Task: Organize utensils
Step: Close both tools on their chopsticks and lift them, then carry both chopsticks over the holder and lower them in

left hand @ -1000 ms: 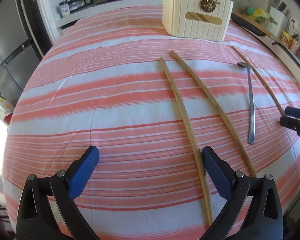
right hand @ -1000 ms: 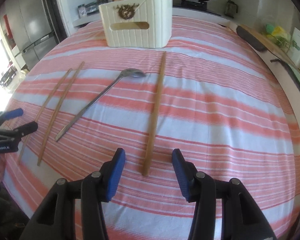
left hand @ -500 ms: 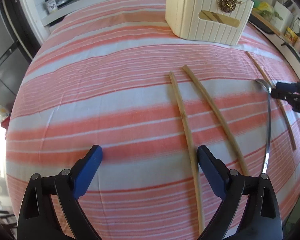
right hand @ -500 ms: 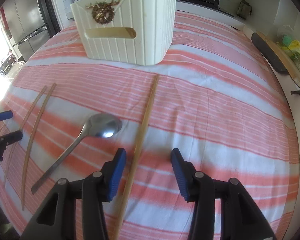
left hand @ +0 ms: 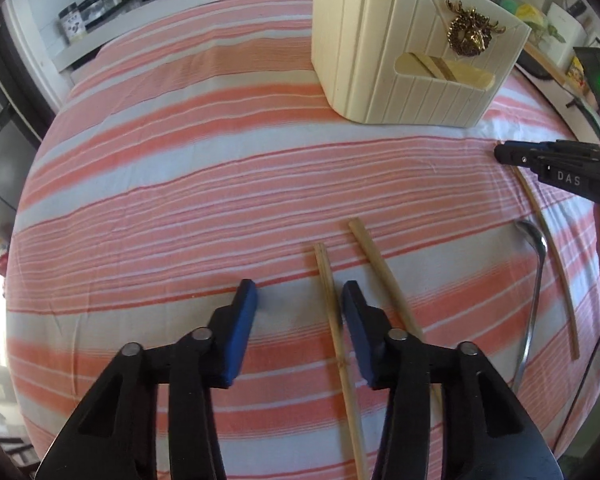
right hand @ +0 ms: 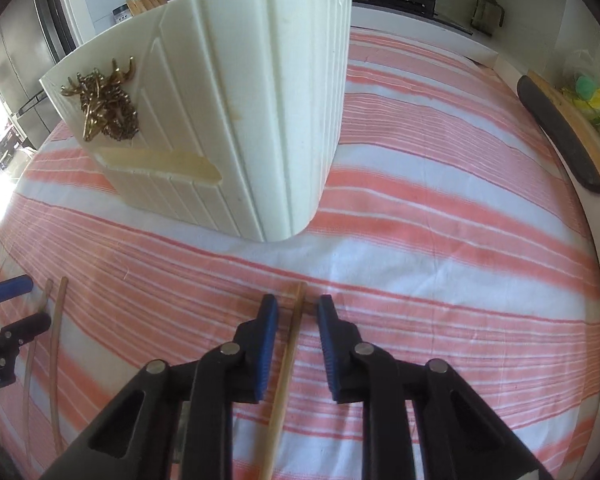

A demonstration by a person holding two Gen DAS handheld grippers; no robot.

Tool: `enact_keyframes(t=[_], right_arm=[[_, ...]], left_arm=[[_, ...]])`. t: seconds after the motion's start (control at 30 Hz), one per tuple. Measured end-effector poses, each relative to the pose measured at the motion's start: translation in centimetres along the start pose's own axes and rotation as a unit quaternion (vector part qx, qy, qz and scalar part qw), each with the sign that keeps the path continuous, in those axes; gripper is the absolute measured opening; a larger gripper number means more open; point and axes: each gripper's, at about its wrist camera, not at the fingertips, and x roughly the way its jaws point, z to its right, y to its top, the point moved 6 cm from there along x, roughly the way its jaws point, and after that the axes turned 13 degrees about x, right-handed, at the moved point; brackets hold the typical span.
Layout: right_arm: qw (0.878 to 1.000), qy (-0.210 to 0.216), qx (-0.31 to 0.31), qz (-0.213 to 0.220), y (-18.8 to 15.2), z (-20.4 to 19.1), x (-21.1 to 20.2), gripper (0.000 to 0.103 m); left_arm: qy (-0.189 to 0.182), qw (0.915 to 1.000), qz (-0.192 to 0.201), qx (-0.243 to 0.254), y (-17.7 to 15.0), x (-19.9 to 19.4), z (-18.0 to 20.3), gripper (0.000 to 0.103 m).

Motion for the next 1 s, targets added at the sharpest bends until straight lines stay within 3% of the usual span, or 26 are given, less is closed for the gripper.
enact_keyframes(t=[0.03,0.1,0.2,0.33,0.5,0.77,1.0], right_arm=[[1.0,0.0,0.001,0.0,0.5,0.0,0.2,0.008],[1.0,0.002,0.007,0.0,0.7,0.1,0.3,0.007],[1.0,0.01,0.017,0.006,0.8,0.4,0.1,0.006],[0.998,0.039,0.037,0.024,0.4,0.7,-1.6,0.005],[0.995,0.068,0.038,0.065,0.2,0.9,-6.6,0.005],[0.985,0.105,0.023,0.135,-0.8,1.5,-16.2,0.005],[0.974,0.136,0.025,0.182,-2.8,2.5,-22.2,0.005]], left_arm=[[0.001,1.0,0.002,-0.004,0.1,0.1,0.0,0.034],[-0.003,0.9999,0.011,-0.009,0.4,0.1,0.0,0.013],[-0.01,0.9995,0.021,-0.021,0.5,0.0,-0.3,0.007],[-0.015,0.9985,0.042,-0.031,0.5,-1.2,-0.6,0.005],[-0.011,0.9946,0.097,-0.033,0.7,-6.1,-1.1,0.005],[-0.007,0.981,0.192,-0.025,0.9,-15.9,-0.9,0.005],[-0.015,0.9674,0.252,-0.024,-0.5,-21.6,-0.2,0.005]])
